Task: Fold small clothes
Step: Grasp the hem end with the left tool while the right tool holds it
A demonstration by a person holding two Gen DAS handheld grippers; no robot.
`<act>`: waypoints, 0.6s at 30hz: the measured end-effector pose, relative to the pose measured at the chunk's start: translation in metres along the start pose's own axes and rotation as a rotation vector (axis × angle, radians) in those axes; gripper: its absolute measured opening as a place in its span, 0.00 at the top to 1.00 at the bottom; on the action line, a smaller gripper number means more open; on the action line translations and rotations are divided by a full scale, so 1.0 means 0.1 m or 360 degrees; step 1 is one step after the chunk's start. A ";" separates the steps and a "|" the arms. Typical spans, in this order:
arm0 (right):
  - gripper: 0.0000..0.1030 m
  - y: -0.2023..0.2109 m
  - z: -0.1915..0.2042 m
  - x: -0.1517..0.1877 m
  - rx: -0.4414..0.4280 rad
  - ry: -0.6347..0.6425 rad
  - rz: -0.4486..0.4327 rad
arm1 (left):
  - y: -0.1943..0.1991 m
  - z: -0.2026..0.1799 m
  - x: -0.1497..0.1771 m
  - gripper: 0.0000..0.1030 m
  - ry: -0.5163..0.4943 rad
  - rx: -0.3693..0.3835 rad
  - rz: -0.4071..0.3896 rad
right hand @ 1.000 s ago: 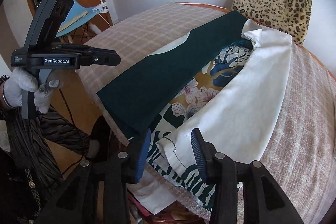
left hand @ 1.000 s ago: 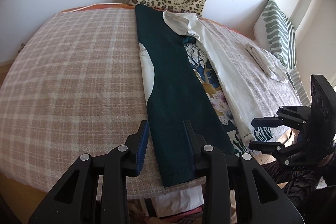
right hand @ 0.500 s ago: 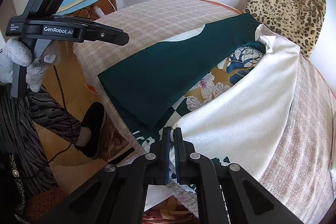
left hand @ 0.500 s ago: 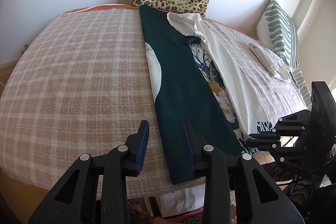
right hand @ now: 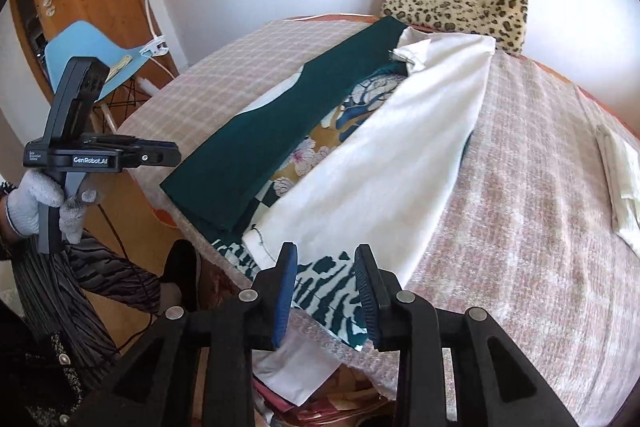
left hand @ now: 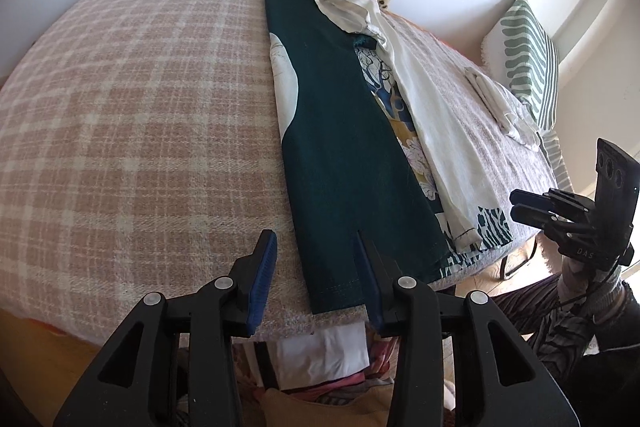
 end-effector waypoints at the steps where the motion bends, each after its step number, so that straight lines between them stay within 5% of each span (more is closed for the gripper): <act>1: 0.68 0.00 -0.12 0.03 0.0033 -0.0077 0.0019 | -0.01 0.01 0.01 0.63 0.0027 0.0011 0.0015; 10: 0.71 -0.16 -0.44 0.26 -0.0127 -0.0487 0.0166 | -0.06 0.01 0.11 0.66 0.0141 0.0099 0.0087; 12: 0.80 -0.18 -0.41 0.26 -0.0136 -0.0478 0.0159 | -0.06 -0.04 0.13 0.73 0.0092 0.0092 0.0085; 13: 0.87 -0.19 -0.40 0.26 -0.0134 -0.0469 0.0165 | -0.09 -0.05 0.14 0.88 0.0075 0.0103 0.0108; 14: 0.89 -0.19 -0.41 0.27 -0.0132 -0.0469 0.0168 | -0.09 -0.08 0.16 0.91 0.0061 0.0106 0.0114; 18: 0.92 -0.18 -0.42 0.28 -0.0122 -0.0473 0.0161 | -0.05 -0.13 0.15 0.94 -0.0004 0.0112 0.0083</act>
Point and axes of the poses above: each gripper's, at about its wrist camera, not at the fingertips, and y roughly against the way its jaws point, z to its left, x to its underside, the point moved 2 cm from there along -y, roughly the way its jaws point, and after that the axes turned 13 degrees about -z, right-handed, at the moved point
